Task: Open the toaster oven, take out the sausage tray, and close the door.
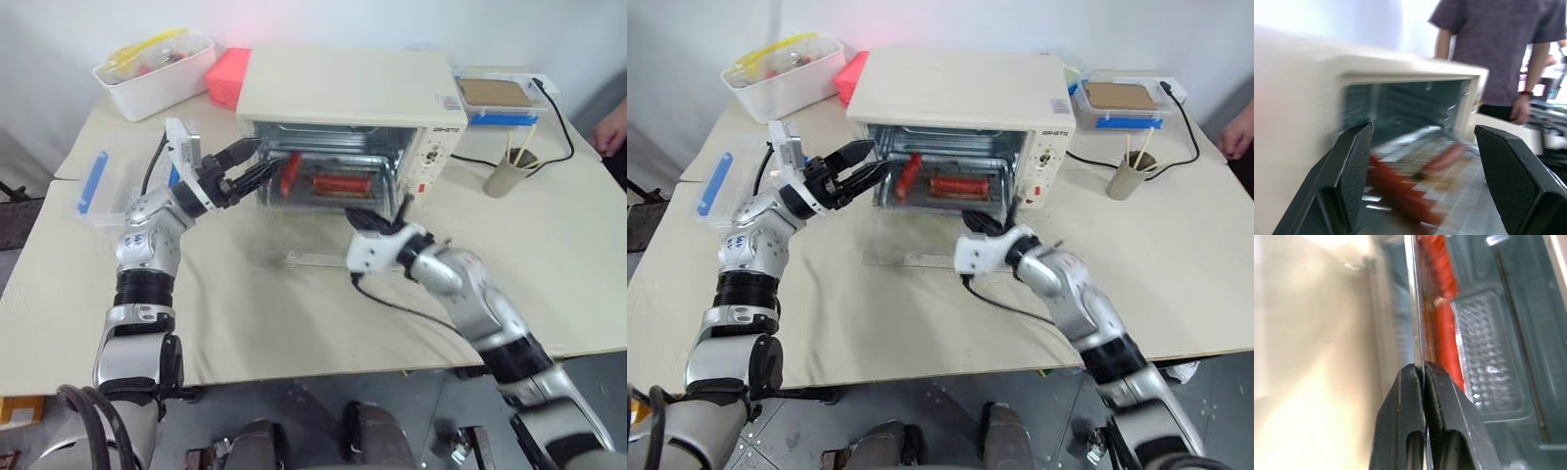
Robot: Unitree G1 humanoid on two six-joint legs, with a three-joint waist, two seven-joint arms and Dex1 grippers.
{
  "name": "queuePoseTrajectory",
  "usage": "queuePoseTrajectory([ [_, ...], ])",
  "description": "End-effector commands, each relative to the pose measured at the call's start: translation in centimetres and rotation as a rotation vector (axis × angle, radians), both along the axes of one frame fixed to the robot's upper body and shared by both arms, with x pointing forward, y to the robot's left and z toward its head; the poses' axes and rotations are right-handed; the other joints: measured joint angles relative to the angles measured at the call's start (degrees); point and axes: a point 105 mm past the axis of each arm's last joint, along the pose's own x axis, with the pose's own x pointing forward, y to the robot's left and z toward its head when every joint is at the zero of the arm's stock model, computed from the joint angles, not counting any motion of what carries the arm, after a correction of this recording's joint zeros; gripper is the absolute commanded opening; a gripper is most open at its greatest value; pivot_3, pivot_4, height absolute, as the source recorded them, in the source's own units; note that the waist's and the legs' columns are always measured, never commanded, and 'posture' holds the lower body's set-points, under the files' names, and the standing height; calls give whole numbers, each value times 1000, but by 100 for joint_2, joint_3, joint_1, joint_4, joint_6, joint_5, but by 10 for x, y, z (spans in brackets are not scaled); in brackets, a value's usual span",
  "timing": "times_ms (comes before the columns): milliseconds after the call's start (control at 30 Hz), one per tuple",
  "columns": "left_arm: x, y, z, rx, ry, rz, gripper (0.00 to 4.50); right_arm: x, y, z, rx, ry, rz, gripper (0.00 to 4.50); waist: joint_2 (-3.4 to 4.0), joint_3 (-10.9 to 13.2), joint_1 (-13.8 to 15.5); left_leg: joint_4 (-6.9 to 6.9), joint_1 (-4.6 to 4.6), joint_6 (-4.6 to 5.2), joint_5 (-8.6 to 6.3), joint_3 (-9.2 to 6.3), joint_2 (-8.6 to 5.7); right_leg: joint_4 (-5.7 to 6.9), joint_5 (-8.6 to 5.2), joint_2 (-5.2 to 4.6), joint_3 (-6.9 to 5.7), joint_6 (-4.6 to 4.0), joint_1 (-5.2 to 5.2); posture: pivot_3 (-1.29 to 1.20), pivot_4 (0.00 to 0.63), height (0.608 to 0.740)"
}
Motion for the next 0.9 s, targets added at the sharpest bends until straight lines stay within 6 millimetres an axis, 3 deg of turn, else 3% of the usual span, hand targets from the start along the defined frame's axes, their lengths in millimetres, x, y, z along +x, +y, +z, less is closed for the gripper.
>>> queuePoseTrajectory([
  [33,-2,4,7,-10,-18,1,3507,-20,5,27,24,-87,52,21,-2,1,42,10,0,0,0,0,0,0,0,0,1,0,7,0,150,740],
  [200,-9,15,2,-23,49,-8,3507,-32,6,21,10,-63,68,21,-2,1,106,19,23,-2,3,4,3,7,0,1,7,0,24,0,150,740],
  [333,-19,40,-14,-79,339,22,3507,-38,4,18,3,-44,76,21,-3,2,90,6,25,-3,3,4,3,6,0,1,8,0,21,0,150,740],
  [467,-36,50,-30,-126,709,-9,3507,-39,5,20,-3,-41,96,21,-6,3,100,11,23,-2,3,-12,4,7,-1,1,7,-1,22,0,150,740],
  [567,-44,50,-26,-206,819,-54,3507,-40,7,20,-4,-38,115,21,-7,3,145,16,27,-2,3,-52,1,8,-1,-3,10,-1,31,0,150,740],
  [667,-57,34,-30,-252,970,-171,3507,-38,15,20,-14,-41,161,21,-7,3,154,20,27,-2,3,-58,-3,8,-1,-5,9,-1,36,0,150,740],
  [900,-60,10,-38,-312,1025,-238,3507,-34,23,21,-41,-40,225,21,-7,3,110,17,29,-4,4,-59,-3,11,-1,-4,6,-1,35,0,150,740],
])
